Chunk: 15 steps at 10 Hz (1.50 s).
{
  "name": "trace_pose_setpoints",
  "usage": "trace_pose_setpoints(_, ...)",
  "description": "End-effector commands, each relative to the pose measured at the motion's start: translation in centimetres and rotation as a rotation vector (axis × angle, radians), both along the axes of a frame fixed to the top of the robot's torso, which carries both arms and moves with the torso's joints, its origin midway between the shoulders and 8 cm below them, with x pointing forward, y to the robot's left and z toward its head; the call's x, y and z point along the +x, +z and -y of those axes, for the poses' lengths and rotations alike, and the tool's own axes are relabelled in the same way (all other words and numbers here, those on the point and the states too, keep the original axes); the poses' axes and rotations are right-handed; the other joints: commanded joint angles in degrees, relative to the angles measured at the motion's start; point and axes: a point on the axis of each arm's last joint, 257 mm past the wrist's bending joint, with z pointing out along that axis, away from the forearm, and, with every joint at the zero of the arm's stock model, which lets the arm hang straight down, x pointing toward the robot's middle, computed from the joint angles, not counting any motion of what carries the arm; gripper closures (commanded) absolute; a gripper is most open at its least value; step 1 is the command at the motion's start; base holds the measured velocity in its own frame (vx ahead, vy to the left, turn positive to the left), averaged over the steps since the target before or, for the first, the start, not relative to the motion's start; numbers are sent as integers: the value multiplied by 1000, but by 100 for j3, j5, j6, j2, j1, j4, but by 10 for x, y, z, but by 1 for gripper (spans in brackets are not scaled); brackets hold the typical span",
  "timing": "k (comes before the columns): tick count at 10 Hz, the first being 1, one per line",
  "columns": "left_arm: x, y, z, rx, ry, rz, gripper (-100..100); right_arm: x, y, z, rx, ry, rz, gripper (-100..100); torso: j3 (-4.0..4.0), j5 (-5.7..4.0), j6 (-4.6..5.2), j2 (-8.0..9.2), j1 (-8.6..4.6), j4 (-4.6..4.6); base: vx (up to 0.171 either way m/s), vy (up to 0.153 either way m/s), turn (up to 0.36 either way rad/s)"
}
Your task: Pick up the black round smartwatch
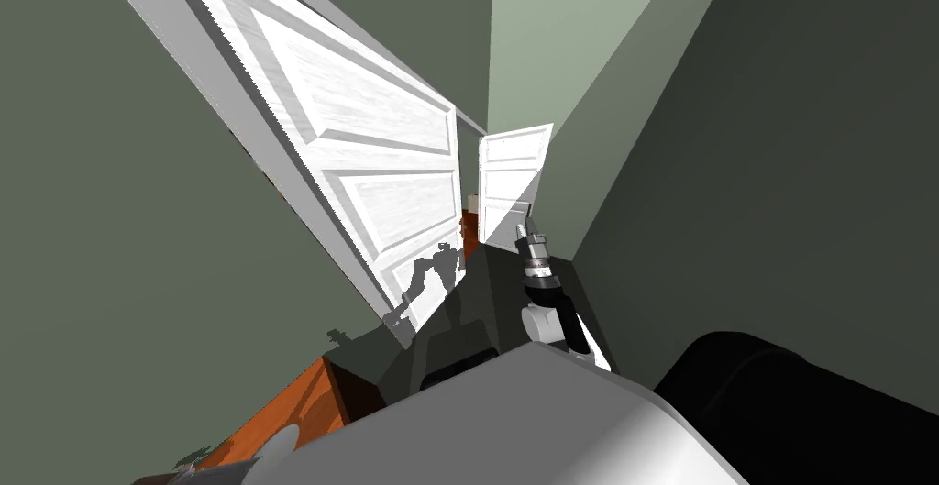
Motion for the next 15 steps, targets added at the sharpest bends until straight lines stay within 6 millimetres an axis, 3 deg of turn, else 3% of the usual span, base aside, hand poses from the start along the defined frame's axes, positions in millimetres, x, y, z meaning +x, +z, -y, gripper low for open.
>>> trace_pose_setpoints(1,4,1,2,8,-25,-6,100,0,0,0,0,0,0,0,0,0,0,0,0,0,17,5,-31)
trace_pose_setpoints(6,23,5,35,-12,-96,5,100,0,0,0,0,0,0,0,0,2,4,0,3,0,52,24,187)
trace_pose_setpoints(8,24,6,35,5,-130,-9,100,0,0,0,0,0,0,0,-1,2,5,-3,5,0,40,12,54)
trace_pose_setpoints(11,36,12,55,-6,-171,4,100,0,0,0,0,0,0,0,1,2,5,2,3,0,50,18,198)
trace_pose_setpoints(15,43,17,64,15,-237,-6,100,0,0,0,0,0,0,0,0,0,2,0,4,0,46,13,112)
